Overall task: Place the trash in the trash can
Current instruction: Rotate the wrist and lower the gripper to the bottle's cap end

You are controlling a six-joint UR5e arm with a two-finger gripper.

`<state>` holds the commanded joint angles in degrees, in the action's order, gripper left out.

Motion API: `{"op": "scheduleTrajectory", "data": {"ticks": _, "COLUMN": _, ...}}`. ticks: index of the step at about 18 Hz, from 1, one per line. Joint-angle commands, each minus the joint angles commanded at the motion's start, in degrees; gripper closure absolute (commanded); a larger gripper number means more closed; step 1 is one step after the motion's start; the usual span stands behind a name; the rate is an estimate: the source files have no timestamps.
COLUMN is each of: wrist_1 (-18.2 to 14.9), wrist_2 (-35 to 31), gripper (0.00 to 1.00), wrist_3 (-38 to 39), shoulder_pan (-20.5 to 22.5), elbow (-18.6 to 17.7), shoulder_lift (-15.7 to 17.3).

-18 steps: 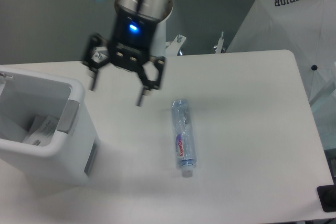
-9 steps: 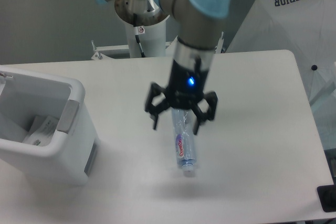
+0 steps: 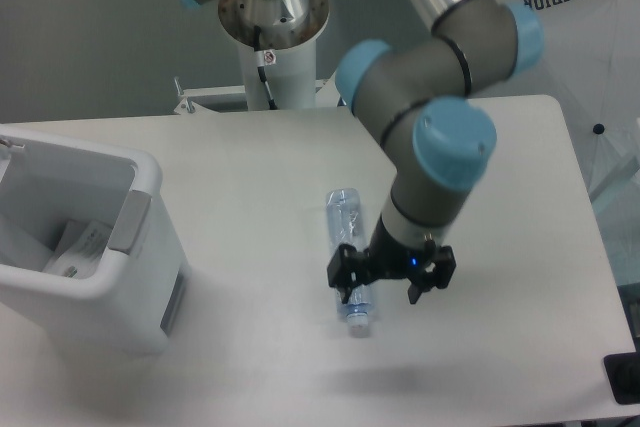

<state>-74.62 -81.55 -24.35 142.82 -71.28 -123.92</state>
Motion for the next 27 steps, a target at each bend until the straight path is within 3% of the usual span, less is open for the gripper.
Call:
{"op": "scheduleTrajectory", "data": {"ticks": 3, "wrist_1": -0.52, "wrist_2": -2.03, "gripper": 0.00, "wrist_3": 0.44, "shoulder_pan": -1.31, "elbow": 1.31, "shoulder_lift": -2.81}}
{"op": "scheduleTrajectory", "data": {"ticks": 6, "wrist_1": -5.61, "wrist_2": -5.62, "gripper": 0.00, "wrist_3": 0.79, "shoulder_pan": -2.81, "elbow": 4.73, "shoulder_lift": -6.41}}
{"op": "scheduleTrajectory", "data": {"ticks": 9, "wrist_1": -7.82, "wrist_2": -6.69, "gripper": 0.00, "wrist_3": 1.76, "shoulder_pan": -3.34, "elbow": 7.12, "shoulder_lift": -8.79}}
{"op": "scheduleTrajectory", "data": {"ticks": 22, "wrist_1": -8.17, "wrist_2": -12.05, "gripper": 0.01, "wrist_3": 2.02, "shoulder_pan": -6.24, "elbow": 6.24, "shoulder_lift": -12.22}}
{"op": "scheduleTrajectory", "data": {"ticks": 27, "wrist_1": -8.09, "wrist_2": -12.23, "gripper": 0.31, "wrist_3": 2.02, "shoulder_pan": -6.42, "elbow": 4.84, "shoulder_lift": -12.22}}
